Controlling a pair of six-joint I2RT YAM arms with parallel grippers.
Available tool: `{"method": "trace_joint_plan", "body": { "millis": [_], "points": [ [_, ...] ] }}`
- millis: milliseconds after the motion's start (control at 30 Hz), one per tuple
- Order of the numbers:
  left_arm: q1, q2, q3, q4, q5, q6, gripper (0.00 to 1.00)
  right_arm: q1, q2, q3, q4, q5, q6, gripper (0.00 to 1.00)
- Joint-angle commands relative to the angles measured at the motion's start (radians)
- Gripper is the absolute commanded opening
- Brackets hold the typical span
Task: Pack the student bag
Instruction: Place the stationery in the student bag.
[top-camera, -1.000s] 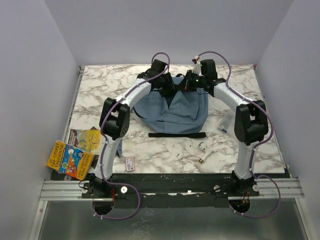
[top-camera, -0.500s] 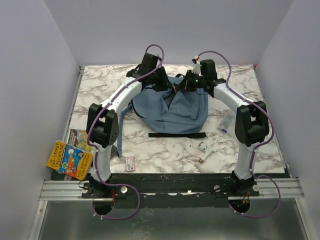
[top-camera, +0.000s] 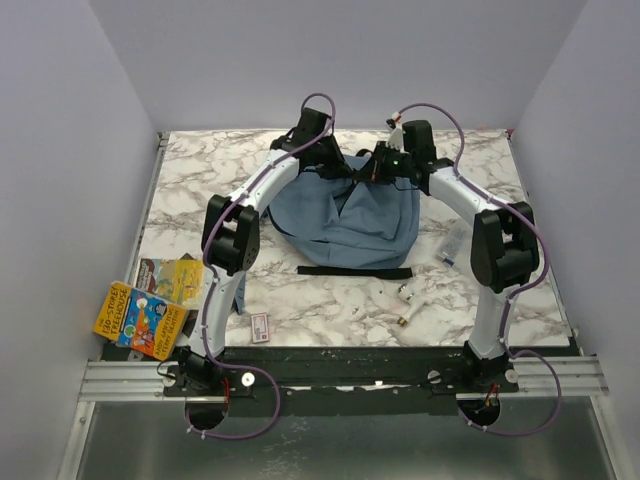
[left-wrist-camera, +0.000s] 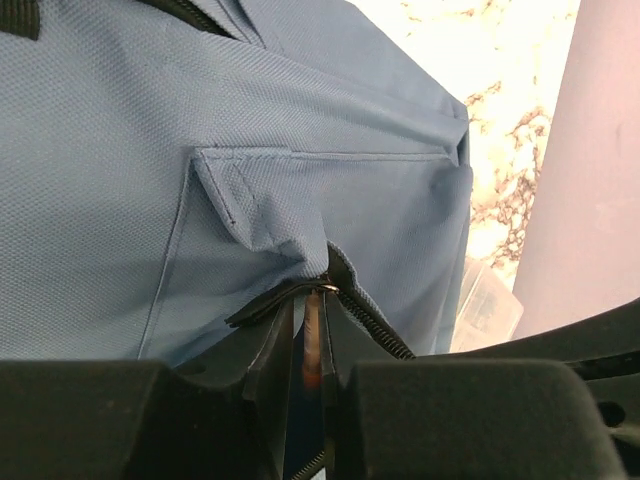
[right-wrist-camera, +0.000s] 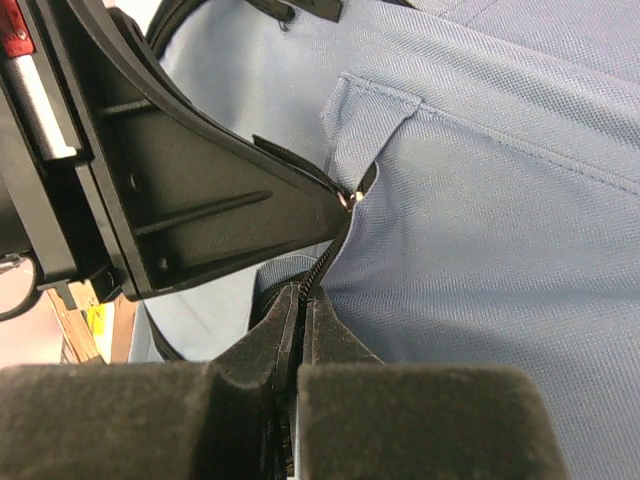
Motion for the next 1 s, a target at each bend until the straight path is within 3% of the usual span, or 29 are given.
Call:
{"method": "trace_joint_plan", "body": {
  "millis": [0,267,500,667,967],
  "points": [
    [-0.017,0.005,-0.004,-0.044,0.028,-0.009,0.17,-0.002,-0.064,0.006,0.051,-0.026,0.010,0.01],
    [0.007,-0.210,-0.136,-0.048,0.000,0.079,0.29,-0.002,-0.058,0.002,0.057,-0.022,0.006,0.01],
    [0.031,-0.403,-0.277,-0.048,0.017,0.135,0.64,-0.002,-0.063,-0.005,0.044,0.001,-0.015,0.01],
    [0.062,-0.610,-0.510,-0.048,0.011,0.179,0.81,-0.002,-0.060,-0.008,0.050,-0.018,-0.019,0.01],
    [0.086,-1.081,-1.091,-0.075,-0.086,0.213,0.87,-0.002,-0.048,-0.009,0.051,-0.035,-0.019,0.01]
  ]
}}
